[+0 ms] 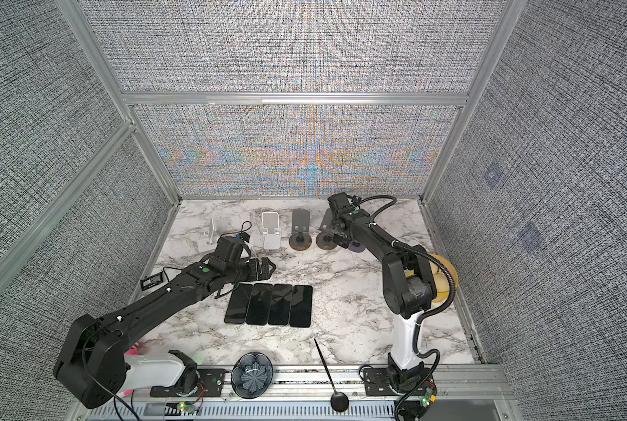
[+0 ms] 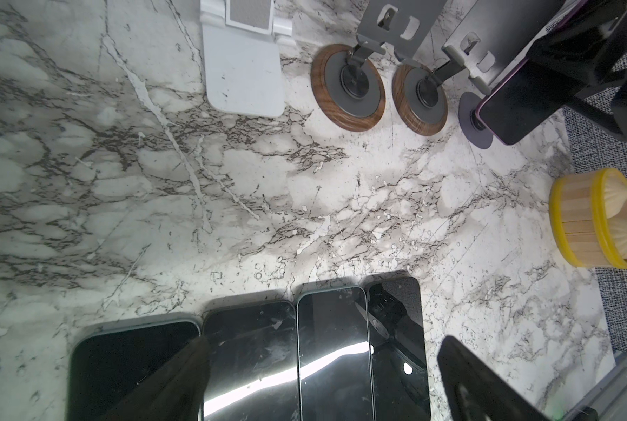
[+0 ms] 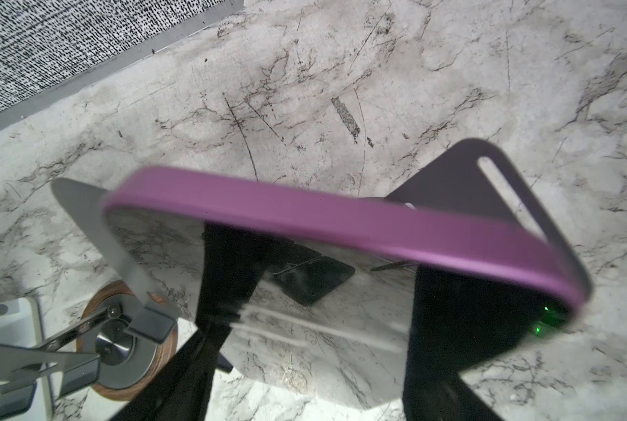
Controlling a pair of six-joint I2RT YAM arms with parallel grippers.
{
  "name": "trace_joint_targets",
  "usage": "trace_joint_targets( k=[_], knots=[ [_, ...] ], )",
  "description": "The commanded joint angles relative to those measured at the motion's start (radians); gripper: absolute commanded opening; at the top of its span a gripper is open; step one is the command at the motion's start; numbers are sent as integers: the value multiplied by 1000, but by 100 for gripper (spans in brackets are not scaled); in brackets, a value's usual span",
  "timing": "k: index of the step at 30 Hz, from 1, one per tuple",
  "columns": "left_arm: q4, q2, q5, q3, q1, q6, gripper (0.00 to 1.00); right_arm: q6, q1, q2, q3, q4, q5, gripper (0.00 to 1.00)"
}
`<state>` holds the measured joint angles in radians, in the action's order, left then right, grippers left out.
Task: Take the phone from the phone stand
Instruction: 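Carry the purple-edged phone toward the row of lying phones with right gripper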
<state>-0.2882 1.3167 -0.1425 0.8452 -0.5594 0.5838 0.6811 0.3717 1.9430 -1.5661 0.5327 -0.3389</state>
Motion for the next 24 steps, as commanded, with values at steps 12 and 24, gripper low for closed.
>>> trace_joint_targets(
  k=[12, 24],
  knots=[
    [23, 15, -21, 8, 1, 7, 98, -18, 0, -134, 168, -24, 36, 72],
    [31, 31, -32, 20, 1, 4, 98, -2, 30, -331, 442, 9, 132, 72]
  ],
)
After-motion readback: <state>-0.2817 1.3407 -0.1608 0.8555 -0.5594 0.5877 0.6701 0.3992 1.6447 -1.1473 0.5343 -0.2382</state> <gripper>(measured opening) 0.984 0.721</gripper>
